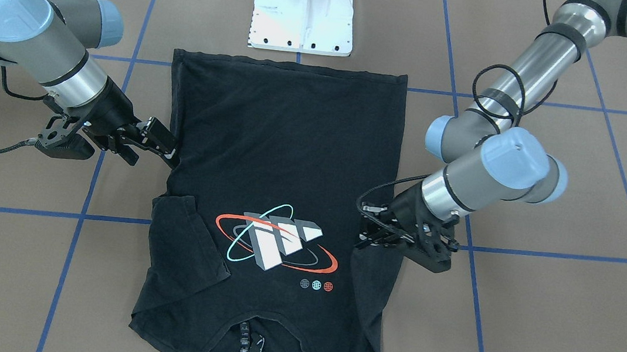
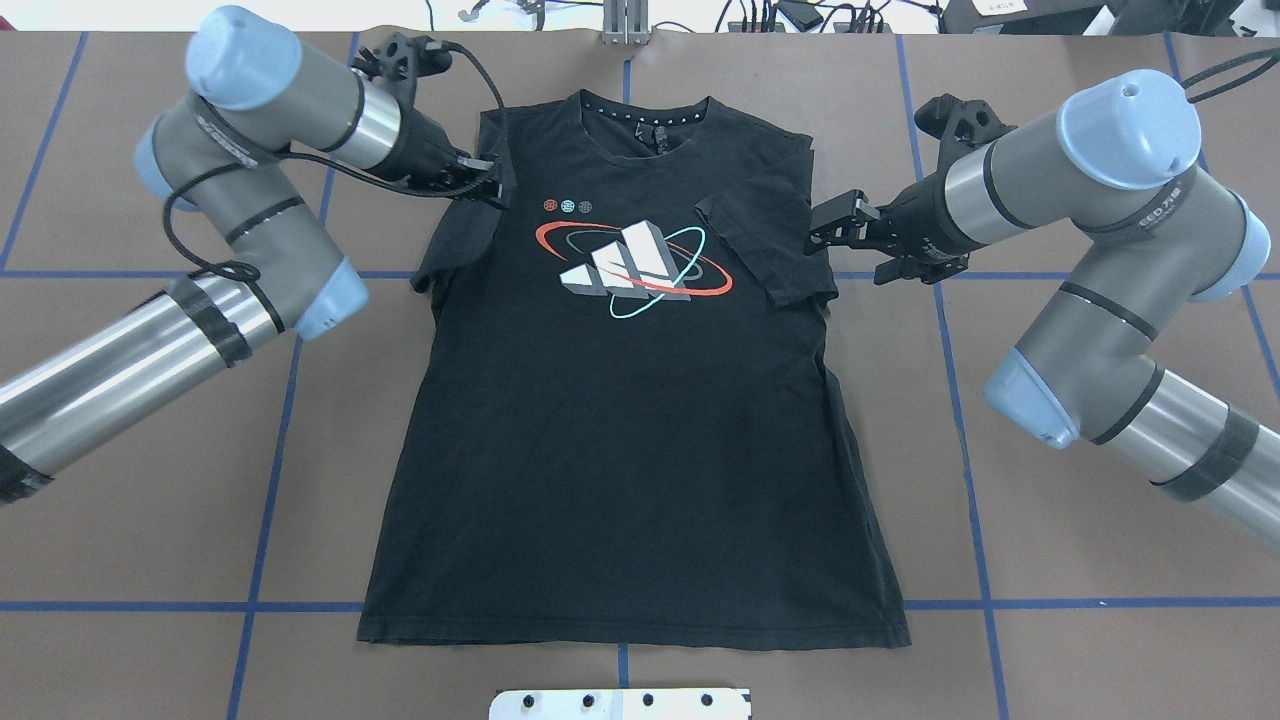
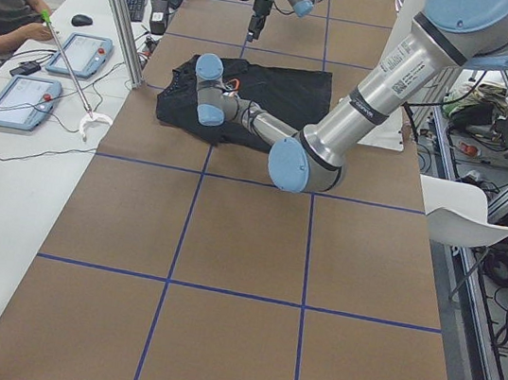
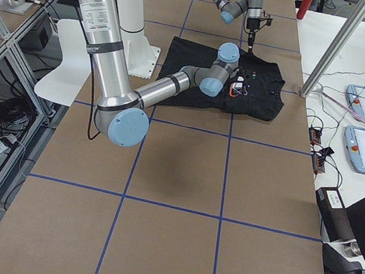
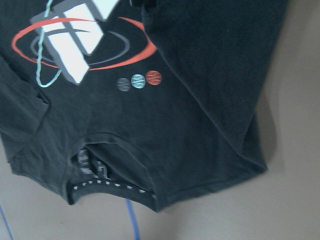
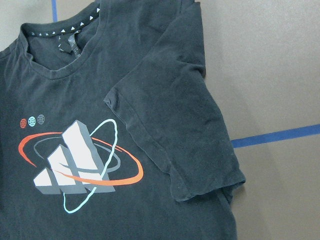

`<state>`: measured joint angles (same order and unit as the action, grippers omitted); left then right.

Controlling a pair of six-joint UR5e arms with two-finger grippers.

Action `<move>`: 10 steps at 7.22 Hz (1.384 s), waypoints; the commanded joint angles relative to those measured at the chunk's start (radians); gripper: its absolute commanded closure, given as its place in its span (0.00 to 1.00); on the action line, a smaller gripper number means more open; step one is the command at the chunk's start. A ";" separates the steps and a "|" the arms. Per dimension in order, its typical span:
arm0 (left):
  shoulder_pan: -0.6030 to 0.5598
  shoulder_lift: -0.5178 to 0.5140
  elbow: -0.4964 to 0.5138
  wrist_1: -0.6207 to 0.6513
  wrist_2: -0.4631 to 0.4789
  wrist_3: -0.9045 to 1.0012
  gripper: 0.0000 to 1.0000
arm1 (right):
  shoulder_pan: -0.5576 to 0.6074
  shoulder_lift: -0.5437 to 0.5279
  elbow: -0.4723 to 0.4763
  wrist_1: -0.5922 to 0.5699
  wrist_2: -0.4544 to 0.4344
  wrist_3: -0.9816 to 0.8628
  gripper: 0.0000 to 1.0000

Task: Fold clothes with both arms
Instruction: 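Grasp the other sleeve with the left gripper and fold it onto the shirt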

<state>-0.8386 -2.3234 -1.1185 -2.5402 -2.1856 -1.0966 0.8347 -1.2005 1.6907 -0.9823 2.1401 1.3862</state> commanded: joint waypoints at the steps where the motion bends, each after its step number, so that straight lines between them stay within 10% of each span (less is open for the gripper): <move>1: 0.019 -0.065 0.103 -0.009 0.100 -0.013 1.00 | -0.002 -0.001 -0.003 -0.001 -0.005 0.001 0.00; 6: 0.021 -0.135 0.171 -0.003 0.158 -0.022 1.00 | -0.002 0.002 -0.028 0.004 -0.005 -0.001 0.00; 7: 0.021 -0.136 0.172 -0.003 0.159 -0.022 0.80 | -0.003 0.002 -0.037 0.005 -0.006 -0.003 0.00; 8: 0.021 -0.136 0.166 0.000 0.158 -0.023 0.01 | -0.003 0.002 -0.040 0.007 -0.012 0.001 0.00; 10: 0.024 -0.122 0.078 0.012 0.145 -0.045 0.01 | -0.003 -0.011 -0.029 -0.002 -0.052 0.017 0.00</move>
<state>-0.8161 -2.4544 -0.9848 -2.5357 -2.0328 -1.1264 0.8315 -1.2024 1.6570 -0.9791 2.1162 1.3969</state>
